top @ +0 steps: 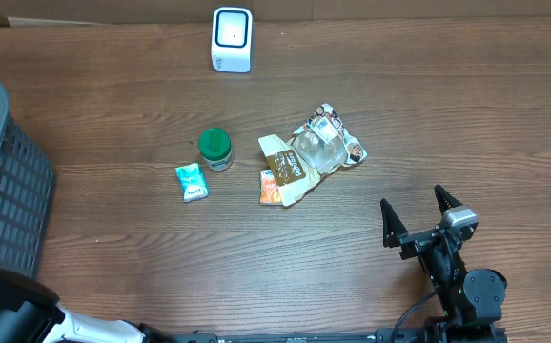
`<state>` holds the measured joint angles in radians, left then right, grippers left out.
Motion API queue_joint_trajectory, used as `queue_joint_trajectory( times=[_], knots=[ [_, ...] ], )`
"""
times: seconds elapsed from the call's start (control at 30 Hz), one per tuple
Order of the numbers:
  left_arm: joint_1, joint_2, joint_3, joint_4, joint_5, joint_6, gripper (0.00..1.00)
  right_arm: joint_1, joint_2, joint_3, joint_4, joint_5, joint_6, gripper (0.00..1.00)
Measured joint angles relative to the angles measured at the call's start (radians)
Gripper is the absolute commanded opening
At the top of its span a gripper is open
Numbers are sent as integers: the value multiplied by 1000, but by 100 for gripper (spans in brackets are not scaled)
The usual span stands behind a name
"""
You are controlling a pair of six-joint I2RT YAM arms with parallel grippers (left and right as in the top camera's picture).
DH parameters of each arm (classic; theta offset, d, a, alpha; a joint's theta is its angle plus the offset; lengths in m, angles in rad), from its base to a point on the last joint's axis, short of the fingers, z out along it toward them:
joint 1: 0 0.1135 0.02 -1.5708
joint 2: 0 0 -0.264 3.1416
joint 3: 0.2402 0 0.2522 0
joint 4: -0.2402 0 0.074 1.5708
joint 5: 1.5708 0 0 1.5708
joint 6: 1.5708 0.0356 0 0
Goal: Scan the item barcode
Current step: 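Reach into the basket and grasp the mint-green wipes pack with left gripper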
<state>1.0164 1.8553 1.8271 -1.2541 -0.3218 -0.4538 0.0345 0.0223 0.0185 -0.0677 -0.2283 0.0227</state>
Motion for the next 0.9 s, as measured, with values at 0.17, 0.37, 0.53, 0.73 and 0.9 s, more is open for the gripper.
queue_joint_trajectory(
  times=[0.17,0.37,0.53,0.73,0.9],
  knots=[
    [0,18,-18,3,-47,3,96,0,0,0,0,0,0,100],
    [0,96,-28,-2,-74,5,95,0,0,0,0,0,0,100],
    [11,137,-30,-2,-76,5,96,0,0,0,0,0,0,100],
    [74,145,-61,20,-76,5,95,0,0,0,0,0,0,100],
    [133,146,-138,89,-80,5,96,0,0,0,0,0,0,100]
  ],
)
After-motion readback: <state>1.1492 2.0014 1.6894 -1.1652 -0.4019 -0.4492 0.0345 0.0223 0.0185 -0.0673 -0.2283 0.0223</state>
